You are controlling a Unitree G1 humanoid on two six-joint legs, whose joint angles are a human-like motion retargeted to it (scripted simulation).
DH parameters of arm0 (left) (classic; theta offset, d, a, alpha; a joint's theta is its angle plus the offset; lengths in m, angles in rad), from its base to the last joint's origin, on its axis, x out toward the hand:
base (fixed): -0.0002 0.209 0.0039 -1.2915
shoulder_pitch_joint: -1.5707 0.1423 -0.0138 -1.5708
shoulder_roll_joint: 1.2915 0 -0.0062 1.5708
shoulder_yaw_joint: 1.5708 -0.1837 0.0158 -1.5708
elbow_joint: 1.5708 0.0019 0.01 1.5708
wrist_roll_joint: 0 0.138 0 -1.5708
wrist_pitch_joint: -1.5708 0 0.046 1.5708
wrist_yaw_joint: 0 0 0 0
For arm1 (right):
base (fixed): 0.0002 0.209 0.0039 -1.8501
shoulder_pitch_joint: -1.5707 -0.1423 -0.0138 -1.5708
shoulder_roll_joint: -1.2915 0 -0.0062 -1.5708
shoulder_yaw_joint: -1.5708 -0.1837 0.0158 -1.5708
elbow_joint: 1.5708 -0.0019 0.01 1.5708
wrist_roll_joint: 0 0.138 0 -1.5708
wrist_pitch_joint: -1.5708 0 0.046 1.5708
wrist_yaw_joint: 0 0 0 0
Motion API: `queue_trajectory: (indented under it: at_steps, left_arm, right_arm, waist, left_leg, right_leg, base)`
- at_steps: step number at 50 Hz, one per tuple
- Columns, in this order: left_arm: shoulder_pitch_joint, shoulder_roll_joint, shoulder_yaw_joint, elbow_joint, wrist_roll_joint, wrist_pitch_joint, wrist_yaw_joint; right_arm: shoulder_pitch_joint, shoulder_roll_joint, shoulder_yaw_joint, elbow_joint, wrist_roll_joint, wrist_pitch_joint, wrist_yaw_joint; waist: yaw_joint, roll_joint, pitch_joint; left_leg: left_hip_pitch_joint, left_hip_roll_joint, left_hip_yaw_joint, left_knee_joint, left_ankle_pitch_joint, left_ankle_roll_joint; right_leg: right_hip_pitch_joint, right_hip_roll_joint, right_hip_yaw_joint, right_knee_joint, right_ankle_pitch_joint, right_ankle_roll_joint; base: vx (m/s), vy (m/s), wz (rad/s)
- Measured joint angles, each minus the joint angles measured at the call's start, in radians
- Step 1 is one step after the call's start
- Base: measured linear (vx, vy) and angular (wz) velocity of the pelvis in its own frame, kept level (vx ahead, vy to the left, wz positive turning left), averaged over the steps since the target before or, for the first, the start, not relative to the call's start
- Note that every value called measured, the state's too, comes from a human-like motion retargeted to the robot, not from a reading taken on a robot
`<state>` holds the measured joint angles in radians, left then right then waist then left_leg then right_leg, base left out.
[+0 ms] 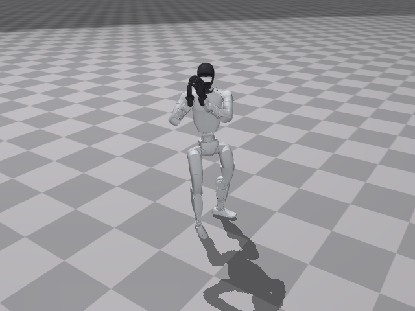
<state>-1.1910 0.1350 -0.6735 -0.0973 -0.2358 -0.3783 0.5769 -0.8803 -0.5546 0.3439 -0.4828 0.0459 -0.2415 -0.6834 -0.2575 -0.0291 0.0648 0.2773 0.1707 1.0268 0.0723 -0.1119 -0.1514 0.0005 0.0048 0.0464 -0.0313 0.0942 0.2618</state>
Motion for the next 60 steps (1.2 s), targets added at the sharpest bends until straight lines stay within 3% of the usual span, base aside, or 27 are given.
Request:
queue_trajectory:
  at_steps: [2,5,7,13,17,20,25,27,33,37,39,43,46,48,53,56,60]
  left_arm:
    - [0.054,-0.008,0.072,-0.041,0.066,-0.015,0.031]
    - [0.140,0.004,0.217,-0.095,0.109,0.001,0.086]
    - [0.146,0.019,0.243,-0.088,0.134,0.036,0.103]
    - [0.095,0.009,0.076,-0.096,0.141,0.065,-0.001]
    - [0.085,0.058,0.166,-0.065,0.208,0.077,0.038]
    - [0.078,0.062,0.200,-0.016,0.172,0.090,0.090]
    - [0.107,-0.029,0.084,-0.066,0.054,0.064,-0.050]
    - [0.130,-0.016,0.099,-0.106,0.103,0.053,-0.061]
    - [0.150,0.060,0.237,-0.117,0.159,0.091,0.068]
    - [0.134,0.045,0.168,-0.102,0.094,0.101,-0.020]
    - [0.138,0.041,0.156,-0.116,0.103,0.088,-0.030]
    - [0.171,0.067,0.241,-0.121,0.156,0.100,-0.017]
    - [0.180,0.080,0.306,-0.087,0.178,0.106,0.097]
    - [0.183,0.079,0.290,-0.077,0.151,0.105,0.075]
    - [0.195,0.084,0.207,-0.119,0.116,0.089,-0.083]
    - [0.210,0.105,0.264,-0.129,0.142,0.081,-0.067]
    - [0.222,0.128,0.354,-0.120,0.174,0.084,0.025]
  right_arm:
    - [0.030,0.002,-0.040,-0.029,-0.064,-0.002,-0.004]
    - [0.096,0.014,-0.130,-0.060,-0.072,-0.005,-0.019]
    - [0.095,0.027,-0.149,-0.062,-0.081,0.009,-0.050]
    - [-0.014,0.073,0.023,-0.022,-0.069,0.024,0.036]
    - [0.010,0.005,-0.027,-0.030,-0.130,0.023,0.038]
    - [0.034,-0.002,-0.072,-0.018,-0.112,0.024,-0.055]
    - [-0.035,0.057,0.022,-0.026,-0.121,0.037,0.020]
    - [-0.034,0.058,0.027,-0.063,-0.177,0.028,0.029]
    - [0.001,0.045,-0.041,-0.056,-0.153,0.025,-0.040]
    - [-0.092,0.063,0.087,0.006,-0.081,0.041,0.053]
    - [-0.135,0.063,0.143,0.014,-0.133,0.036,0.023]
    - [-0.117,0.074,0.092,-0.008,-0.128,0.009,0.051]
    - [-0.086,0.101,0.024,0.007,-0.120,-0.006,-0.064]
    - [-0.088,0.135,0.024,0.028,-0.086,-0.007,-0.074]
    - [-0.162,0.174,0.137,0.086,-0.109,0.014,0.081]
    - [-0.144,0.162,0.141,0.072,-0.103,-0.004,0.110]
    - [-0.086,0.161,0.086,0.096,-0.071,-0.019,0.002]
  waist:
    - [0.027,-0.014,-0.004]
    - [0.062,-0.040,-0.022]
    - [0.091,-0.055,-0.017]
    - [0.167,-0.085,-0.034]
    - [0.215,-0.101,-0.031]
    - [0.256,-0.111,-0.024]
    - [0.342,-0.122,-0.027]
    - [0.379,-0.129,-0.035]
    - [0.475,-0.156,-0.045]
    - [0.525,-0.168,-0.060]
    - [0.543,-0.171,-0.068]
    - [0.573,-0.170,-0.080]
    - [0.594,-0.173,-0.085]
    - [0.605,-0.177,-0.090]
    - [0.622,-0.189,-0.106]
    - [0.634,-0.199,-0.111]
    - [0.659,-0.208,-0.112]
  left_leg:
    - [-0.018,-0.005,-0.032,0.003,-0.005,-0.003]
    - [-0.046,-0.021,-0.089,0.002,-0.015,-0.009]
    - [-0.064,-0.035,-0.130,-0.005,-0.020,-0.014]
    - [-0.126,-0.083,-0.293,-0.036,-0.029,-0.026]
    - [-0.151,-0.120,-0.416,-0.068,-0.027,-0.040]
    - [-0.160,-0.146,-0.503,-0.096,-0.017,-0.051]
    - [-0.174,-0.171,-0.611,-0.133,0.004,-0.071]
    - [-0.179,-0.178,-0.645,-0.137,0.006,-0.076]
    - [-0.182,-0.194,-0.737,-0.144,0.008,-0.084]
    - [-0.178,-0.194,-0.793,-0.138,0.002,-0.085]
    - [-0.176,-0.190,-0.822,-0.134,-0.001,-0.087]
    - [-0.166,-0.179,-0.883,-0.127,-0.006,-0.086]
    - [-0.157,-0.171,-0.931,-0.125,-0.006,-0.087]
    - [-0.153,-0.167,-0.964,-0.124,-0.006,-0.084]
    - [-0.151,-0.164,-1.037,-0.122,-0.004,-0.080]
    - [-0.151,-0.165,-1.073,-0.122,-0.002,-0.083]
    - [-0.150,-0.165,-1.111,-0.125,0.002,-0.090]
  right_leg:
    - [-0.006,-0.018,-0.027,0.010,-0.009,0.000]
    - [-0.012,-0.053,-0.072,0.026,-0.028,0.000]
    - [-0.014,-0.079,-0.106,0.034,-0.038,0.000]
    - [-0.008,-0.157,-0.248,0.063,-0.068,0.000]
    - [0.014,-0.210,-0.363,0.093,-0.088,0.000]
    - [0.030,-0.248,-0.446,0.132,-0.110,-0.009]
    - [0.037,-0.289,-0.551,0.201,-0.142,-0.040]
    - [0.047,-0.300,-0.586,0.212,-0.147,-0.046]
    - [0.093,-0.323,-0.689,0.226,-0.152,-0.066]
    - [0.124,-0.328,-0.751,0.247,-0.148,-0.089]
    - [0.135,-0.330,-0.776,0.267,-0.144,-0.102]
    - [0.153,-0.333,-0.804,0.322,-0.129,-0.135]
    - [0.158,-0.336,-0.795,0.369,-0.110,-0.155]
    - [0.158,-0.339,-0.777,0.400,-0.095,-0.166]
    - [0.149,-0.343,-0.710,0.459,-0.055,-0.176]
    - [0.150,-0.342,-0.685,0.474,-0.035,-0.178]
    - [0.164,-0.340,-0.688,0.476,-0.013,-0.181]
  base:
    - [-0.07,0.19,0.83]
    - [-0.06,0.23,1.01]
    - [-0.05,0.25,1.17]
    - [-0.04,0.25,1.47]
    - [0.00,0.24,1.69]
    - [0.02,0.20,1.58]
    - [0.03,0.14,1.19]
    - [0.06,0.12,0.91]
    - [0.08,0.11,0.77]
    - [0.10,0.09,0.69]
    - [0.10,0.08,0.72]
    - [0.10,0.07,0.78]
    - [0.09,0.05,0.84]
    - [0.08,0.04,0.85]
    - [0.07,0.03,0.77]
    - [0.05,0.02,0.65]
    - [0.04,0.02,0.53]
